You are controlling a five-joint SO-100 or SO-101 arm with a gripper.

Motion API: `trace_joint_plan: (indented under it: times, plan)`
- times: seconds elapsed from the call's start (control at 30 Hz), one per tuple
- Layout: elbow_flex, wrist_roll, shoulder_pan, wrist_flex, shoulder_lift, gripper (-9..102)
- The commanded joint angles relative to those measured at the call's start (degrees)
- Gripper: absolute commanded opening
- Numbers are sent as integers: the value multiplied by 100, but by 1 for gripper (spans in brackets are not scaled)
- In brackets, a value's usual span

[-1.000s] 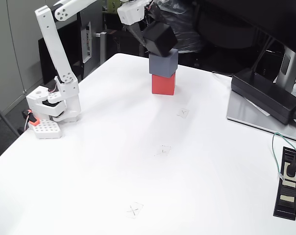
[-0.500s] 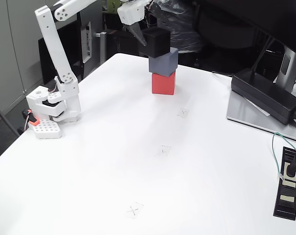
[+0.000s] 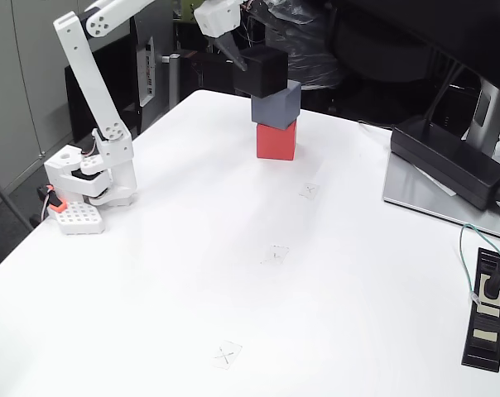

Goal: Stack the three blocks in an ordered color.

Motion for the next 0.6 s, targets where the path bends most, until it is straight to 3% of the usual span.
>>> trace_joint_plan:
  times: [0.0,0.47,0.57]
  plan:
    - [-141,35,97,9,360,33]
    - [-79,44,3094,9,949,0]
    - [-44,141,3604,0,940,-2]
